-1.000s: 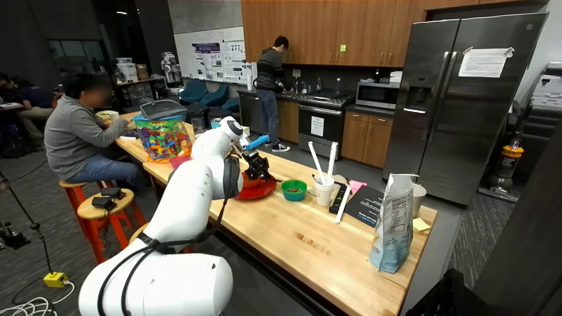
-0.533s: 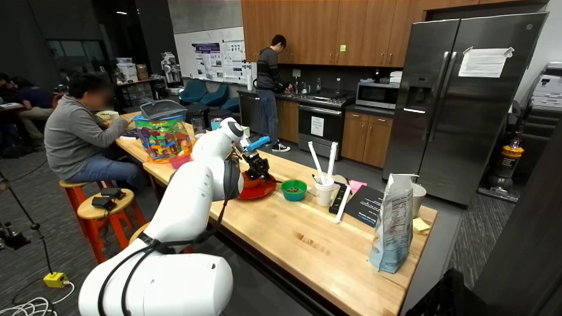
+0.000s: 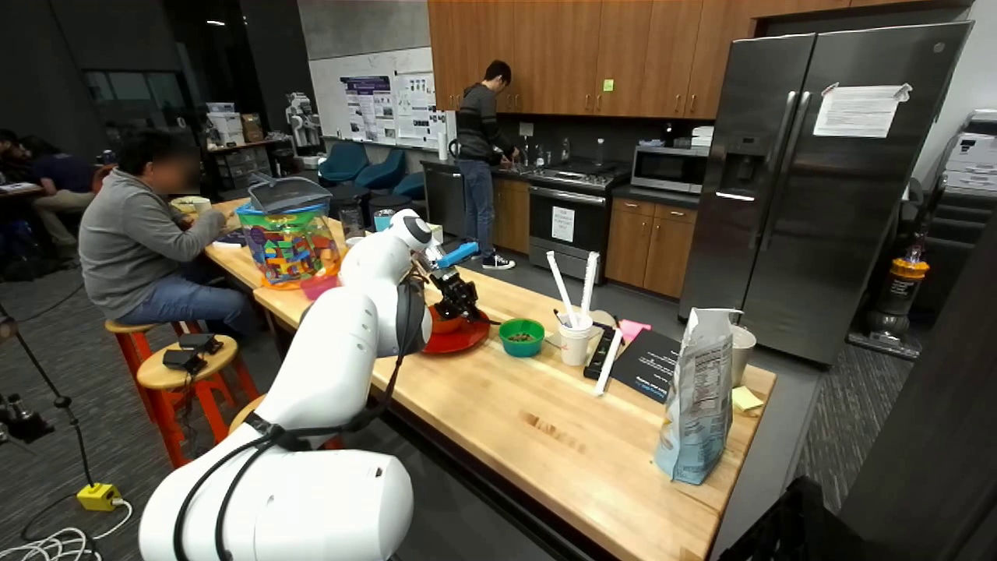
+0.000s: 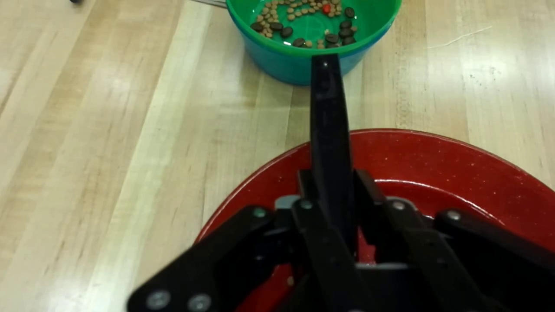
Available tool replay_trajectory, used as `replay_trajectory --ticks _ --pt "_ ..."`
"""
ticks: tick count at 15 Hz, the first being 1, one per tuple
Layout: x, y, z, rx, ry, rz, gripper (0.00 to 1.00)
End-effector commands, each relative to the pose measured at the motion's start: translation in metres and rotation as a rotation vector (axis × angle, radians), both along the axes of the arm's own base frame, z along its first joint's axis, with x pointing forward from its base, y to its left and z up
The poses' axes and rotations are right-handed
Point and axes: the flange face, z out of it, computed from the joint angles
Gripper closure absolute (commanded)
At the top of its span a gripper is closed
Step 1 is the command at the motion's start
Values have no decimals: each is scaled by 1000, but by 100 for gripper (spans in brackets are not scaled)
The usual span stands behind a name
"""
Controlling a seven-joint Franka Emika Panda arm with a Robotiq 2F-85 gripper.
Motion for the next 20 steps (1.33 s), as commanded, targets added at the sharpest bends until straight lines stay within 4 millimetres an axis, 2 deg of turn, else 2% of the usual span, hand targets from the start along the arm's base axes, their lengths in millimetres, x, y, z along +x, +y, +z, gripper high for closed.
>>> replay_trajectory --ticks 1,8,14,20 --pt "-1 2 0 -4 -2 5 44" --pt "-4 11 0 -19 -12 26 2" --pt "-8 18 22 -36 -38 37 0" --pt "-9 24 71 4 -122 18 0"
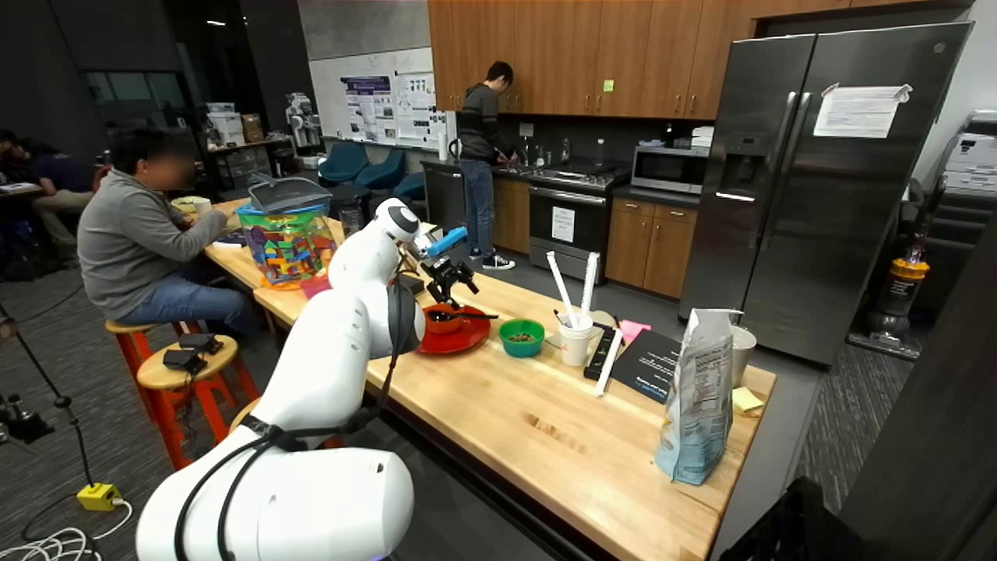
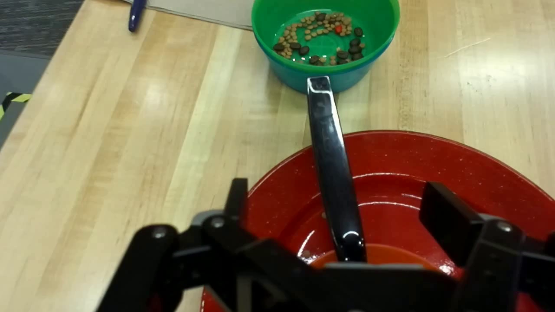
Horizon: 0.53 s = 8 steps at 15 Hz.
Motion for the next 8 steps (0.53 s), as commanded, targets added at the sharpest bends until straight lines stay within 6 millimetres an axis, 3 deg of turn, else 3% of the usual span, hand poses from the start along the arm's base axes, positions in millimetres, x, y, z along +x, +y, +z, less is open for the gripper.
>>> replay_trajectory --ticks 1,4,8 --pt "-2 3 42 46 -51 -10 0" --pt "3 8 69 140 -132 -7 0" --pt "12 16 78 282 -208 -9 0"
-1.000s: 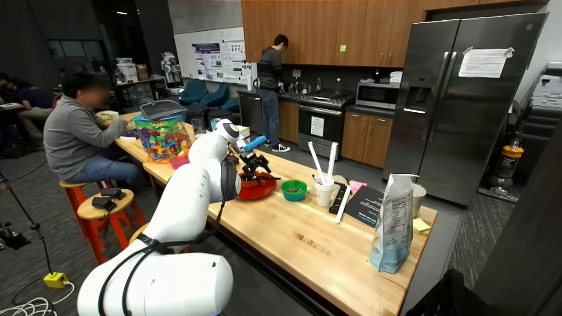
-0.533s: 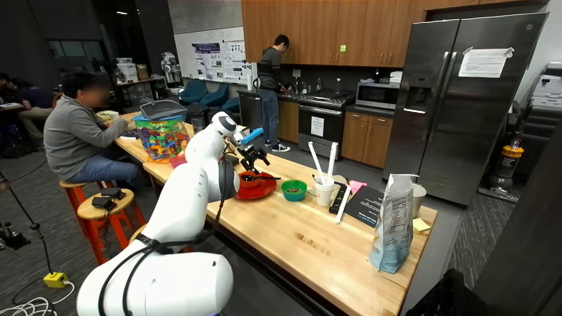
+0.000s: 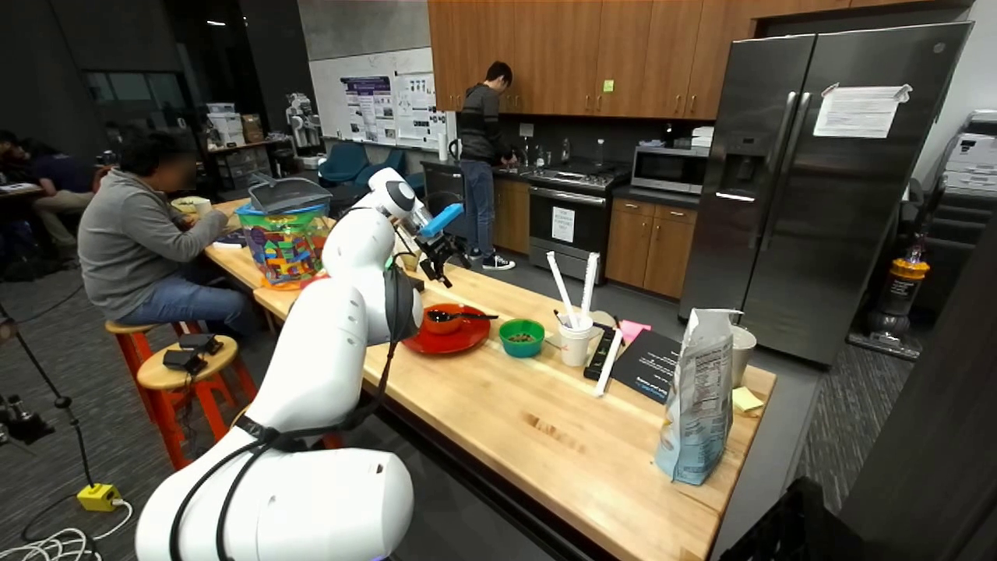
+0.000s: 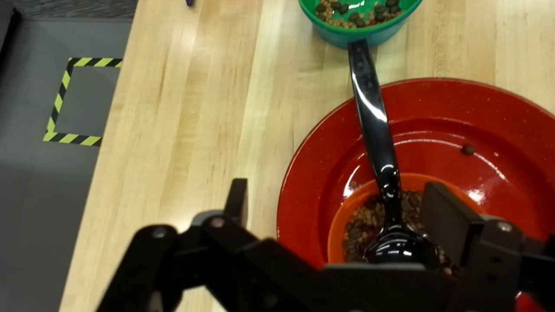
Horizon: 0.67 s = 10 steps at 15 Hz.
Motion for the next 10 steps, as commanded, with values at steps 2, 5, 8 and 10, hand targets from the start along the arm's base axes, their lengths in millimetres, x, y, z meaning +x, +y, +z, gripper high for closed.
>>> replay_trajectory --ticks 2,5,8,10 --pt "8 11 5 160 -68 -7 0" --pt "11 25 -4 232 -112 13 0" --pt "9 45 -15 281 -137 38 0" --pt "5 58 -24 298 -147 50 0"
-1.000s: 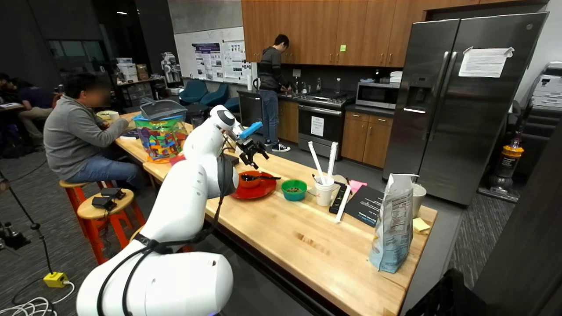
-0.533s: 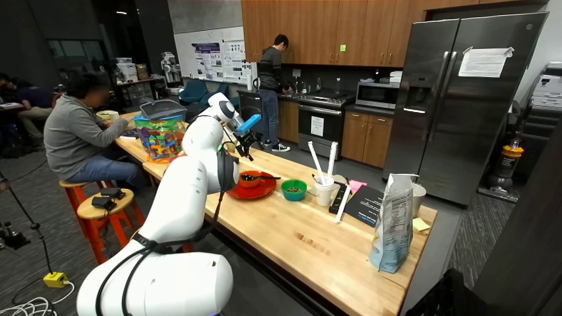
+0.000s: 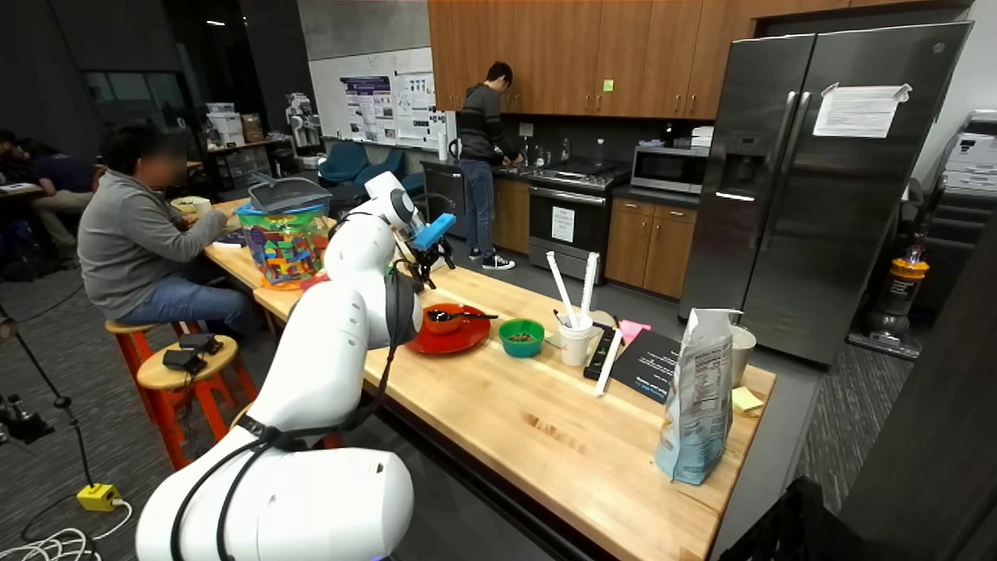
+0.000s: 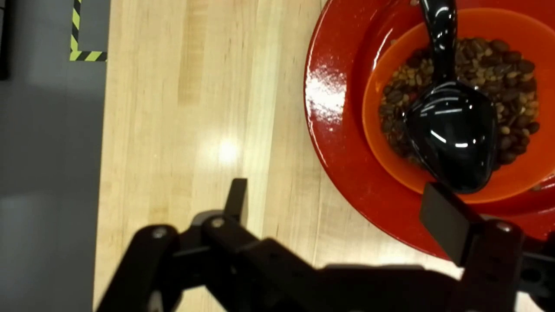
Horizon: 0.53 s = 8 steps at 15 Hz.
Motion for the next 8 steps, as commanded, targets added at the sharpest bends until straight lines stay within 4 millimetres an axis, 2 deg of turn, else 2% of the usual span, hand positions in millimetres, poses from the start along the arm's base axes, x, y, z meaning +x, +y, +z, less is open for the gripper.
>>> replay_trajectory --ticks 1,6,8 --pt "-6 22 -9 49 -31 11 0" --pt "-18 49 -22 29 -47 69 0" --pt "-20 48 -25 29 -28 57 0"
